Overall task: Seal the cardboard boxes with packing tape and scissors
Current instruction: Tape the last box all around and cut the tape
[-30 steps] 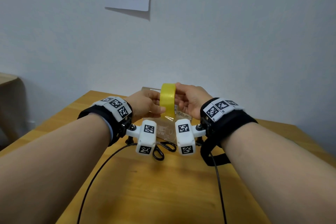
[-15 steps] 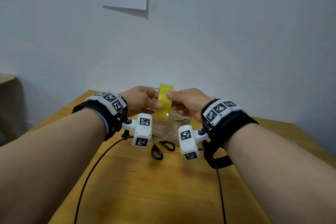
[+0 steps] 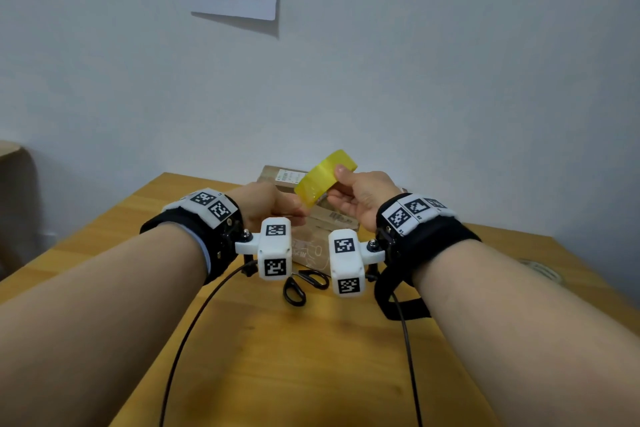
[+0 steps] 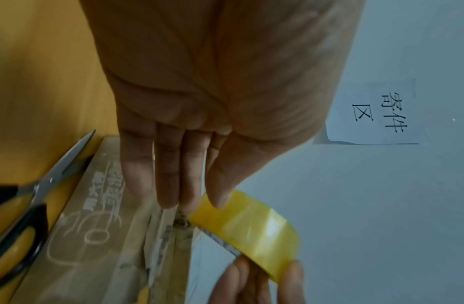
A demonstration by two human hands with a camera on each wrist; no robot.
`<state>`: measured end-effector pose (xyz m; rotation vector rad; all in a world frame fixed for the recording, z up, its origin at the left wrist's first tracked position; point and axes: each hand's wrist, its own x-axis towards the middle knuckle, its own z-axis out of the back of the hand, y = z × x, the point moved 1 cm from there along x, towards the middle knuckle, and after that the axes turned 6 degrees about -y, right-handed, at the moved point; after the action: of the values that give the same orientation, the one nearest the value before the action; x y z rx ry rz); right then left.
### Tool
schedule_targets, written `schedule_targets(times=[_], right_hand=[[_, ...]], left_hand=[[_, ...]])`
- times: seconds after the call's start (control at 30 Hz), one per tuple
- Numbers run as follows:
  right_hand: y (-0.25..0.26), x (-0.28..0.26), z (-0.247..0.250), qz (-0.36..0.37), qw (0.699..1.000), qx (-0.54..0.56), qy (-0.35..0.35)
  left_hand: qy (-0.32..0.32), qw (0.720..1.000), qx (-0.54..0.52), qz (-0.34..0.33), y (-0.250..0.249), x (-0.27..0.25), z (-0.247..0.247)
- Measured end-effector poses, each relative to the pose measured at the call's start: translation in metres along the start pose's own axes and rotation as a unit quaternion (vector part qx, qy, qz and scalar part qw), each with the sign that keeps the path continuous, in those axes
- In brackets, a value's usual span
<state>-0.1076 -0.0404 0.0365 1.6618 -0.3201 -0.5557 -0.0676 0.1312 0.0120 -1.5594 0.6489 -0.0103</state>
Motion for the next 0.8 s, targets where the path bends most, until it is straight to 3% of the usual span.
schedule_targets(times=[0.27,0.5,0.8], right_hand=[[0.000,-0.001,-0.007,0.006,0.998,0.062,0.027],[-0.002,0.000,-0.007,-0.003,0.997,0.077,0.026],[-0.001,-0.001,-0.007,0.000,0.995,0.095,0.021]], left_hand=[[0.044,0.996,-0.063,0.042,-0.002,-0.007,-0.001],[0.023,0.998,-0.061,0.008,-0.001,-0.003,-0.004],[0.043,0.989,-0.113,0.089,-0.006,-0.005,-0.012]])
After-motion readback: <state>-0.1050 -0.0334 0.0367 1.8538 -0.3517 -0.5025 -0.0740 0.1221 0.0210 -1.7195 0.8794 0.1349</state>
